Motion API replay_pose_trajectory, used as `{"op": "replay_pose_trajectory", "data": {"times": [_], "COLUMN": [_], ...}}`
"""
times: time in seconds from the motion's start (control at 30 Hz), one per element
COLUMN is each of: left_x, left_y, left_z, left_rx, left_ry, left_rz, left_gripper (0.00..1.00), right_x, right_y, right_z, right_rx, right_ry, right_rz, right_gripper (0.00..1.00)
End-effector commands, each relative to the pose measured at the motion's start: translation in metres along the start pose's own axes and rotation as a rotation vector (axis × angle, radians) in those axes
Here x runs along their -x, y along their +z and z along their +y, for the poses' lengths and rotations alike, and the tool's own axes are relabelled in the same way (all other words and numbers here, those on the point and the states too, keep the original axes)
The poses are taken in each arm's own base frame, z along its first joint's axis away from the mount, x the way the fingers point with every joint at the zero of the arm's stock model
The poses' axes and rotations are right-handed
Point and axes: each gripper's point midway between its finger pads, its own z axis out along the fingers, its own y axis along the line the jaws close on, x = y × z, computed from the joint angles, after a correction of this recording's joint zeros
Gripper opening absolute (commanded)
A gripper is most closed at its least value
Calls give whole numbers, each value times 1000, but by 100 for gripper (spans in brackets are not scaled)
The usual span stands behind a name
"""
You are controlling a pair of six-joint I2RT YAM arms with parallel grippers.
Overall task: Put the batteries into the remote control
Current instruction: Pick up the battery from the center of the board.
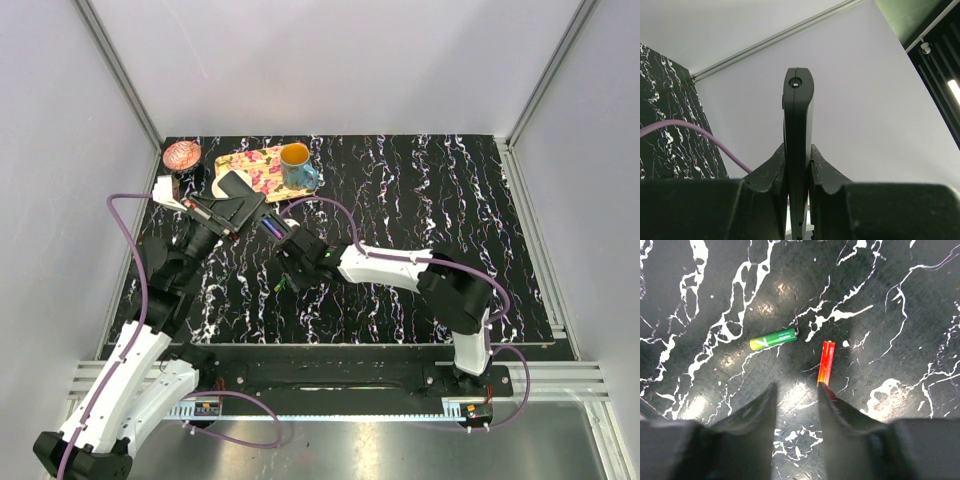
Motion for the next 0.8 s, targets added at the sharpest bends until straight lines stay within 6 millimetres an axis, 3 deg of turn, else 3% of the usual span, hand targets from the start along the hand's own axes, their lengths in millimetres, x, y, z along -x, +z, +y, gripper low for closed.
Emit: {"op": "replay_pose_trajectory", "data": {"times": [0.0,0.07,0.33,0.57,0.77], "left_x": [4,4,3,3,3], "left_y": [-2,-2,-2,-1,-1], "left_z": [-5,-5,-2,0,2], "left_rx": [-24,-25,-19,-15,-10], "left_ry": [20,19,17,18,16], "left_rz": [-21,-23,-22,-21,-23], "left_gripper": [0,0,0,0,0], "right_x": [10,8,-3,6,-3], "right_y": [6,10,24,21,28], "right_z": [5,4,-6,-9,-15], "right_rx": [14,5,-52,-75,-105], "right_ry": [19,24,28,29,34], "right_rz": [0,7,39,3,29], "right_gripper": [35,31,53,54,47]}}
